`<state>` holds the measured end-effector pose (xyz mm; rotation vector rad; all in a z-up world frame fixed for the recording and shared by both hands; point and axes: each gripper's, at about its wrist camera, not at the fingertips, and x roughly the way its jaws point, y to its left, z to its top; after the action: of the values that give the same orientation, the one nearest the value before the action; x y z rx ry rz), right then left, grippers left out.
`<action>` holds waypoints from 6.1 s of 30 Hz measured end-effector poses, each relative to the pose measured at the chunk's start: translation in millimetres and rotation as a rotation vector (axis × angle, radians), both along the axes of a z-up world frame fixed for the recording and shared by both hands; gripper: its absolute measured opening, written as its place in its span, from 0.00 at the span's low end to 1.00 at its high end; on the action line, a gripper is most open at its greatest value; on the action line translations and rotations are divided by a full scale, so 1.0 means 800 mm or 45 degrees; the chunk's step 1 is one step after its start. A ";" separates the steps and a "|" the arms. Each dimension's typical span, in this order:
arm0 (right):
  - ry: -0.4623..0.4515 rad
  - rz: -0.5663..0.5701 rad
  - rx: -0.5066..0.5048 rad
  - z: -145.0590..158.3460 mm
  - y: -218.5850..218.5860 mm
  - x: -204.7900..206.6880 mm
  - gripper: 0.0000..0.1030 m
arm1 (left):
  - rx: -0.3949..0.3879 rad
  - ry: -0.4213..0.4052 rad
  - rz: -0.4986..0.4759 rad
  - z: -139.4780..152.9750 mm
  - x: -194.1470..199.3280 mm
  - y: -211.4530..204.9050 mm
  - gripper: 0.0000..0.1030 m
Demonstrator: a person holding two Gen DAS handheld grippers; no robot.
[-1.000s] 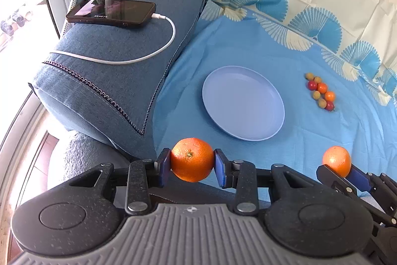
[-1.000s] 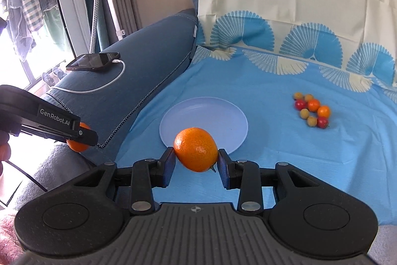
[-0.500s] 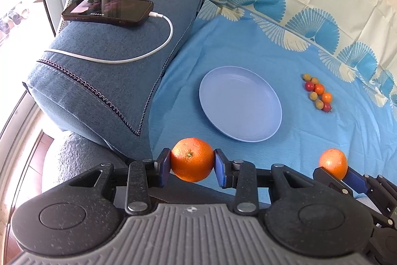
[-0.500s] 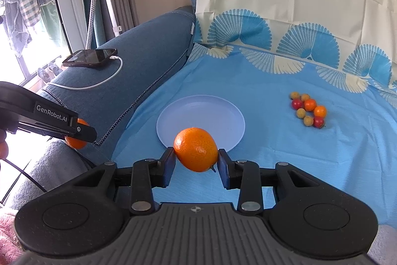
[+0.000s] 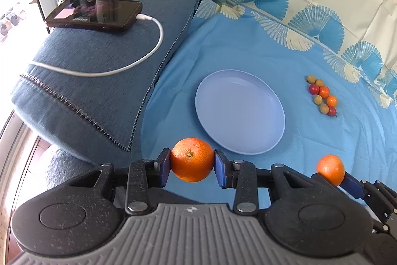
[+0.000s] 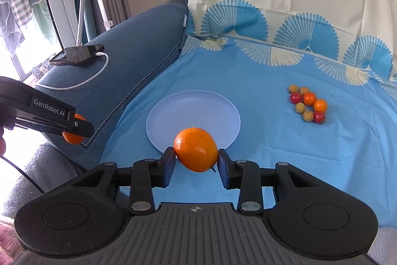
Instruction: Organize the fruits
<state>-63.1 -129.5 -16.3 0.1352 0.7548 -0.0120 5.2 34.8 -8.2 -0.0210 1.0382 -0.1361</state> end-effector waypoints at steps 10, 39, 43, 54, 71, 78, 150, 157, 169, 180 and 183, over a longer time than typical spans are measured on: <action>0.051 -0.001 0.016 -0.028 -0.014 0.047 0.37 | 0.017 0.006 -0.061 -0.022 0.055 -0.038 0.40; 0.228 0.074 -0.035 -0.129 -0.024 0.172 0.37 | 0.186 0.067 -0.135 -0.137 0.179 -0.107 0.67; 0.183 0.086 -0.056 -0.124 -0.021 0.177 0.55 | 0.166 -0.031 -0.102 -0.117 0.172 -0.101 1.00; 0.133 0.040 -0.086 -0.062 -0.019 0.104 0.96 | 0.167 -0.021 -0.047 -0.073 0.090 -0.065 1.00; -0.057 0.001 -0.109 0.003 0.014 -0.009 0.99 | 0.151 -0.149 -0.013 -0.012 -0.033 -0.025 1.00; -0.104 -0.024 -0.112 0.016 0.013 -0.026 0.99 | 0.145 -0.201 -0.027 0.004 -0.044 -0.029 1.00; -0.073 -0.208 -0.029 -0.013 -0.059 -0.010 0.99 | 0.198 -0.144 -0.127 -0.005 0.010 -0.096 1.00; -0.082 -0.374 -0.047 -0.028 -0.120 -0.004 0.99 | 0.198 -0.135 -0.217 -0.011 0.045 -0.164 1.00; -0.074 -0.635 -0.192 -0.107 -0.263 0.058 0.99 | 0.197 -0.048 -0.272 -0.069 0.163 -0.306 1.00; 0.054 -0.514 -0.188 -0.214 -0.329 0.168 0.99 | 0.221 0.080 -0.252 -0.128 0.211 -0.352 1.00; 0.004 -0.456 -0.185 -0.220 -0.327 0.177 0.84 | 0.199 0.113 -0.256 -0.138 0.216 -0.363 1.00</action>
<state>78.5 -391.4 -191.9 0.1301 0.7223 -0.4067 178.4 -256.0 -118.4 0.2214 1.1362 -0.2375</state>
